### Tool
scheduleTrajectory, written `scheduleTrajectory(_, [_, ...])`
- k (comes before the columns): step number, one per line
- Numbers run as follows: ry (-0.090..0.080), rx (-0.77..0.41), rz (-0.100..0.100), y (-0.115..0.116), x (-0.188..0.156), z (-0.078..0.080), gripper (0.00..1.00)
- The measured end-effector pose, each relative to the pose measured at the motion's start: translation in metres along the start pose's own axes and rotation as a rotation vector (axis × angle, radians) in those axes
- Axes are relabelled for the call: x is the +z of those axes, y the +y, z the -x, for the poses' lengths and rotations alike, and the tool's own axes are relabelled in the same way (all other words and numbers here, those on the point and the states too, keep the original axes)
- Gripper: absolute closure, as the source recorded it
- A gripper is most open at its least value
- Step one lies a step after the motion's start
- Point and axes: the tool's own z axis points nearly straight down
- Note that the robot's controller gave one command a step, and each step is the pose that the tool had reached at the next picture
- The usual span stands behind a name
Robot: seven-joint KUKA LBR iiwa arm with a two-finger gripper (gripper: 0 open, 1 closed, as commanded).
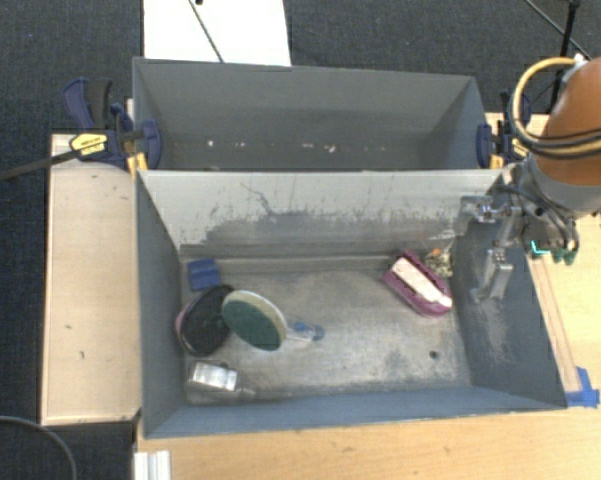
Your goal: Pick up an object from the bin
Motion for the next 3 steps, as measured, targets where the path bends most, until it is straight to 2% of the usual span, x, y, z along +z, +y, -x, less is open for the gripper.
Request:
scheduleTrajectory(1, [-0.003,0.079,0.002,-0.006,0.153,0.016,0.0])
scheduleTrajectory(2, [-0.006,0.18,0.002,0.024,0.119,0.006,0.0])
scheduleTrajectory(3, [-0.009,0.393,0.002,0.035,0.102,0.004,0.0])
